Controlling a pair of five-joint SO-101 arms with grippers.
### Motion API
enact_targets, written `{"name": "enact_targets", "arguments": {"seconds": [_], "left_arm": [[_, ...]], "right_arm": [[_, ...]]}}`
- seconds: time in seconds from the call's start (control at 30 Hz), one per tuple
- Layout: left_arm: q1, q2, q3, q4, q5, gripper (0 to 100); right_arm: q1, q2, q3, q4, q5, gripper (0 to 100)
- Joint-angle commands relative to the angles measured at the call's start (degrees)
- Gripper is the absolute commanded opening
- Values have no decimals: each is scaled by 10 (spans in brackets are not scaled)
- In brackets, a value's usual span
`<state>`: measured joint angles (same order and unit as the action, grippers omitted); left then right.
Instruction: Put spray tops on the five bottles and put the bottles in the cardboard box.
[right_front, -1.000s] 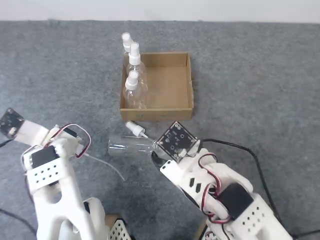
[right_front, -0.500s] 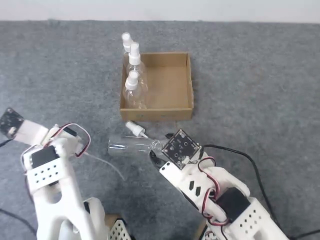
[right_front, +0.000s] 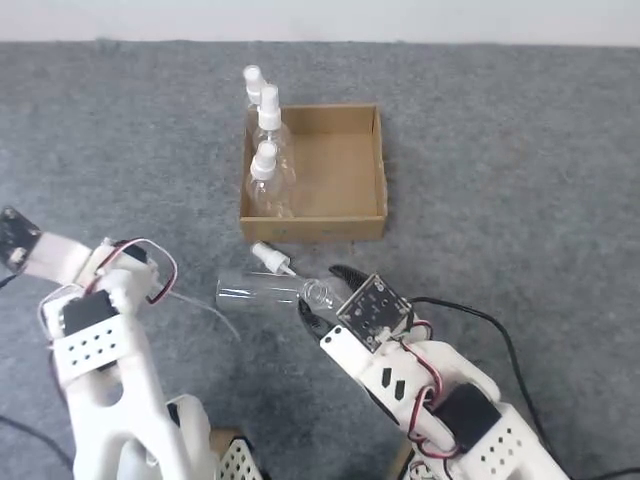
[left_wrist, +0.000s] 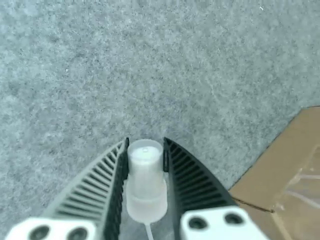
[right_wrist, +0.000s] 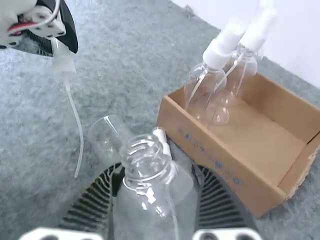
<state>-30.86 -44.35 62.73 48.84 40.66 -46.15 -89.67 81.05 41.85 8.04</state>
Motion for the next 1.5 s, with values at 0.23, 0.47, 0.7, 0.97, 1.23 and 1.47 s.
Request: {"name": "enact_targets", "arguments": {"seconds": [0.23,0.47,0.7,0.97,1.23,1.47], "left_arm": [[3,-21,-143,72,-4,13],[3,-22,-182,82,-4,13],[3,-22,-237,145,-4,13],[16,-22,-272,165,33,12],[55,-22,-340,229,54,12],[77,-22,-434,314,60,12]], "right_arm": [[-4,-22,4,-15,-8,47],[-4,-22,4,-15,-8,47],[-4,-22,25,-52,-9,47],[-4,-22,39,-72,-9,47],[-3,-18,39,-72,-9,47],[-2,-16,40,-72,-8,47]]}}
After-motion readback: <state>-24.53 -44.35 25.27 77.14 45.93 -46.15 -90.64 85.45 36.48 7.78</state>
